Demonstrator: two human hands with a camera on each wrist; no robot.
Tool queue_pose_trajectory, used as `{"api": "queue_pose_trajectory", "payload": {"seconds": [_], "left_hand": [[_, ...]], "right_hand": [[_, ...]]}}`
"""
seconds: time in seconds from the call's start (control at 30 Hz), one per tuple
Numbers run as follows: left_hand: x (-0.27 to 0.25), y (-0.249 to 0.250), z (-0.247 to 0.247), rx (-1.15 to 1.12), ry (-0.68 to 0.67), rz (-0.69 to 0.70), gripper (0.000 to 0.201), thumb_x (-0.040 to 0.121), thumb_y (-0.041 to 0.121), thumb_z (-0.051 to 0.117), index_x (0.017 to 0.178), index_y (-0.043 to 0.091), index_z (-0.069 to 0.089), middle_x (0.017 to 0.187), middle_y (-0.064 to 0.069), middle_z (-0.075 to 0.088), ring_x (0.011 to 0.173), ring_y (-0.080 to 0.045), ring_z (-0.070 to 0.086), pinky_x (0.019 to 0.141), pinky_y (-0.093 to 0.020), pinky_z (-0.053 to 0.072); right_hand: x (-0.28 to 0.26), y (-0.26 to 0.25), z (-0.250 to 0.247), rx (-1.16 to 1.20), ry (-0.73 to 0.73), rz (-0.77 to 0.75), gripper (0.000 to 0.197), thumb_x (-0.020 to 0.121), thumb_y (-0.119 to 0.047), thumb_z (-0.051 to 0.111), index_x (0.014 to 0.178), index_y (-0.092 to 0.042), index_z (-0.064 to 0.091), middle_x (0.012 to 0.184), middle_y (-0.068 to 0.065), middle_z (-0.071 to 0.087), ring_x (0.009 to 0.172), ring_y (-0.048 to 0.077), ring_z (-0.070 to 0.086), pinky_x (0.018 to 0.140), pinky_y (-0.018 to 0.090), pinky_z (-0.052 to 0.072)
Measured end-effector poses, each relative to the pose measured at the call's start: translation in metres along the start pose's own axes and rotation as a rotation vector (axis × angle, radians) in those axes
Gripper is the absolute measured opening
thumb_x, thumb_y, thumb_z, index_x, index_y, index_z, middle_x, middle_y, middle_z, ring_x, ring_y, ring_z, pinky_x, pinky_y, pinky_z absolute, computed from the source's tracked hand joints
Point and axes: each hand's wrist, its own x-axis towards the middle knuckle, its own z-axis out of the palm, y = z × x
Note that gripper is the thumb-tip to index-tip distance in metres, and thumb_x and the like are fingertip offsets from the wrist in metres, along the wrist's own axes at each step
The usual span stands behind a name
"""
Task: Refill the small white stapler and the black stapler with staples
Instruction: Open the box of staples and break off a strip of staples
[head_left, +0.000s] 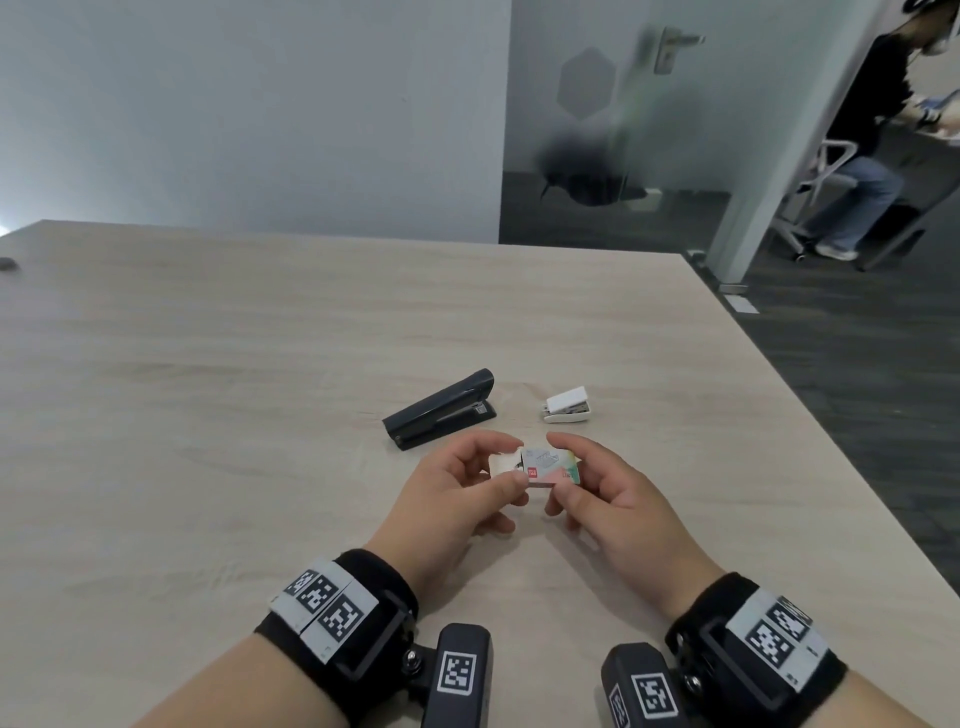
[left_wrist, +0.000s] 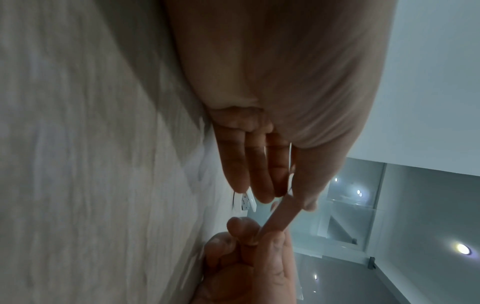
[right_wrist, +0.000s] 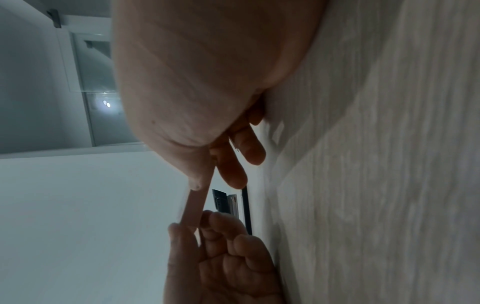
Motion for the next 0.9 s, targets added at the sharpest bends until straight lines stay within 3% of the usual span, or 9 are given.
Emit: {"api": "queue_pose_trajectory", "payload": {"seconds": [0.1, 0.27, 0.4, 0.53, 0.67, 0.83, 0.9], "left_hand": [[0.0028, -0.0014, -0.0024, 0.005, 0.002, -0.012, 0.024, 0.082, 0.005, 0.080, 0.105, 0.010, 0.072, 0.097, -0.007, 0.075, 0.079, -0.019, 0.068, 0.058, -0.032, 0.056], [0.0023, -0.0003, 0.0009, -0.027, 0.010, 0.001, 0.005, 0.092, 0.011, 0.070, 0.092, 0.012, 0.074, 0.094, -0.013, 0.071, 0.079, -0.020, 0.064, 0.054, -0.032, 0.054], [0.0017, 0.0027, 0.0029, -0.015, 0.028, -0.012, 0.022, 0.104, 0.009, 0.054, 0.092, 0.008, 0.072, 0.090, -0.011, 0.073, 0.076, -0.020, 0.064, 0.054, -0.034, 0.051], [0.0024, 0.0023, 0.0036, 0.009, 0.030, -0.006, 0.012, 0.101, 0.006, 0.060, 0.094, 0.008, 0.069, 0.085, -0.005, 0.075, 0.071, -0.017, 0.067, 0.052, -0.031, 0.052], [0.0024, 0.0005, -0.0004, 0.005, 0.004, -0.002, 0.004, 0.096, 0.003, 0.067, 0.097, 0.006, 0.069, 0.088, -0.012, 0.074, 0.074, -0.019, 0.068, 0.055, -0.031, 0.053], [0.0017, -0.0011, -0.0010, 0.007, -0.004, -0.006, 0.033, 0.077, 0.007, 0.078, 0.107, 0.015, 0.071, 0.100, -0.009, 0.068, 0.078, -0.025, 0.065, 0.057, -0.031, 0.054], [0.0018, -0.0013, -0.0004, 0.048, 0.030, 0.017, 0.034, 0.074, 0.007, 0.081, 0.100, 0.025, 0.068, 0.103, -0.008, 0.066, 0.076, -0.028, 0.060, 0.057, -0.032, 0.056]], "right_hand": [[-0.0002, -0.0008, -0.0003, 0.003, -0.007, 0.007, 0.043, 0.101, -0.010, 0.059, 0.132, -0.041, 0.058, 0.079, -0.004, 0.074, 0.069, 0.002, 0.063, 0.071, 0.018, 0.050], [0.0010, -0.0001, -0.0002, 0.033, -0.006, 0.020, 0.041, 0.103, -0.007, 0.056, 0.133, -0.035, 0.060, 0.077, -0.003, 0.072, 0.066, 0.005, 0.061, 0.068, 0.021, 0.051], [0.0007, 0.0013, -0.0005, 0.016, -0.015, 0.021, 0.041, 0.103, -0.008, 0.056, 0.132, -0.038, 0.061, 0.079, -0.002, 0.072, 0.068, 0.009, 0.059, 0.071, 0.023, 0.051], [0.0000, 0.0002, -0.0005, -0.006, -0.001, 0.006, 0.040, 0.103, -0.011, 0.058, 0.129, -0.040, 0.062, 0.081, -0.004, 0.073, 0.071, 0.004, 0.062, 0.074, 0.025, 0.051], [0.0002, 0.0002, 0.0002, 0.002, 0.006, 0.005, 0.042, 0.103, -0.011, 0.058, 0.129, -0.042, 0.061, 0.081, -0.005, 0.073, 0.071, 0.004, 0.062, 0.073, 0.025, 0.051], [-0.0005, -0.0009, -0.0007, 0.014, 0.028, 0.018, 0.038, 0.103, -0.012, 0.057, 0.128, -0.040, 0.063, 0.077, -0.003, 0.071, 0.069, 0.009, 0.060, 0.073, 0.026, 0.053], [-0.0006, -0.0008, -0.0005, 0.003, 0.032, 0.015, 0.036, 0.103, -0.014, 0.057, 0.127, -0.040, 0.063, 0.077, -0.003, 0.071, 0.068, 0.010, 0.060, 0.072, 0.024, 0.053]]}}
